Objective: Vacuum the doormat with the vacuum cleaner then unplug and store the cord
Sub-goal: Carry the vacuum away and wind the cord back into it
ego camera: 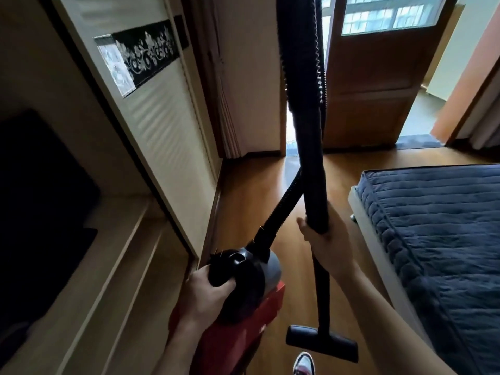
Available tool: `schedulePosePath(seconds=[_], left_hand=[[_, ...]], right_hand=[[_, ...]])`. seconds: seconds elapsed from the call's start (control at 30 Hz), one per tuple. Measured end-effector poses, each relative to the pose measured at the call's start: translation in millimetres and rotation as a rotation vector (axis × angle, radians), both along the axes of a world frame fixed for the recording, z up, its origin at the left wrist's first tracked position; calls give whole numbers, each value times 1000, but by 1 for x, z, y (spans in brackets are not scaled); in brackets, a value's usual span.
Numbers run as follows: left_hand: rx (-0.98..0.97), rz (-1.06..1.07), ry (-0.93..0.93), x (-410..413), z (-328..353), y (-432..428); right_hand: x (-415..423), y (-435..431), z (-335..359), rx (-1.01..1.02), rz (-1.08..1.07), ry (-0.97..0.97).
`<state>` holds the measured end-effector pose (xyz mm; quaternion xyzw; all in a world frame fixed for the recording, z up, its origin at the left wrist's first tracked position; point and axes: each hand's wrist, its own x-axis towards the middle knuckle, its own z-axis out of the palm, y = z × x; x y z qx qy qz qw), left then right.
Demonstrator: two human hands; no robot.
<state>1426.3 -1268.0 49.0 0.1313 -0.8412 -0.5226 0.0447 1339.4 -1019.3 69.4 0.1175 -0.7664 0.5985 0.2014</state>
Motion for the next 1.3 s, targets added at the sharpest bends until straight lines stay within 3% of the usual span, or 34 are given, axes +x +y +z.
schedulePosePath(seconds=[0.23,0.8,1.3], left_hand=[[-6,66,17,-147,5,33],[40,85,1,-401,-6,63],[-5,2,-102,-743,-29,38]], right_hand=[[-152,43,10,-29,51,-23],[-427,61,-2,23,69,-8],[-751,37,-17,33,56,-45]])
